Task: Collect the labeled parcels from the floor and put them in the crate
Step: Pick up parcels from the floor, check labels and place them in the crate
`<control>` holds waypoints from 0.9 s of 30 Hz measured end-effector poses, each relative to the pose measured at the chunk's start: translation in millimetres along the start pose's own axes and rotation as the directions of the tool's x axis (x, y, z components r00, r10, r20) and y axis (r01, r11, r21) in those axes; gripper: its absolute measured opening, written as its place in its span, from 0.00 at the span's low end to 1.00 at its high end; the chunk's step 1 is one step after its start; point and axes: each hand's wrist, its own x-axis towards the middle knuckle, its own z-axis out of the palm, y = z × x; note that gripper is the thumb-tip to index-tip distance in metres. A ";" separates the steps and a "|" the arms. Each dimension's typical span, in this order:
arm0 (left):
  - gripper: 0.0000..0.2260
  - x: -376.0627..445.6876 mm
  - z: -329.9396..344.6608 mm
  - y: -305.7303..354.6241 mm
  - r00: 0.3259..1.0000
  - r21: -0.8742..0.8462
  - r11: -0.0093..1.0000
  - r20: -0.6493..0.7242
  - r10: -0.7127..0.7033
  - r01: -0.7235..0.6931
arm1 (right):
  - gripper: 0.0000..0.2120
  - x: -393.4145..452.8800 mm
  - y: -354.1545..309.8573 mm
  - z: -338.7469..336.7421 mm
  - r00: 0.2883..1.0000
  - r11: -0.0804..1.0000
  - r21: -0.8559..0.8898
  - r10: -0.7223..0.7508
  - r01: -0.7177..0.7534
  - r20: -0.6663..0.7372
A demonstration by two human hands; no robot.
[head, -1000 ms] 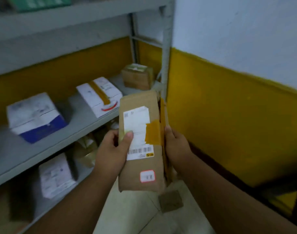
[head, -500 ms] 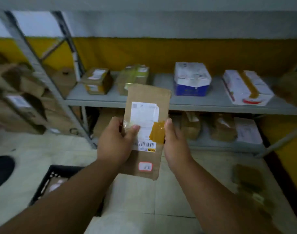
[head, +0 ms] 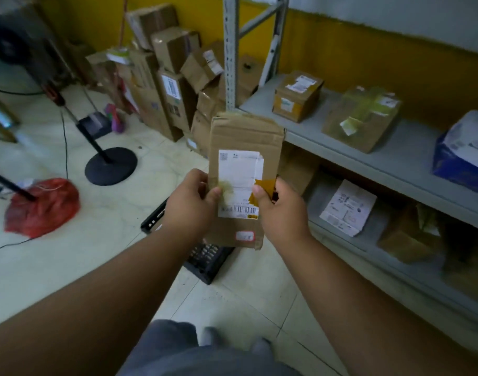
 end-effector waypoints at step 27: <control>0.04 284.3 -12.0 -214.0 0.904 0.044 0.996 0.426 0.049 -0.075 | 0.11 122.4 25.3 297.8 0.836 0.878 -0.056 0.431 -0.475 -0.339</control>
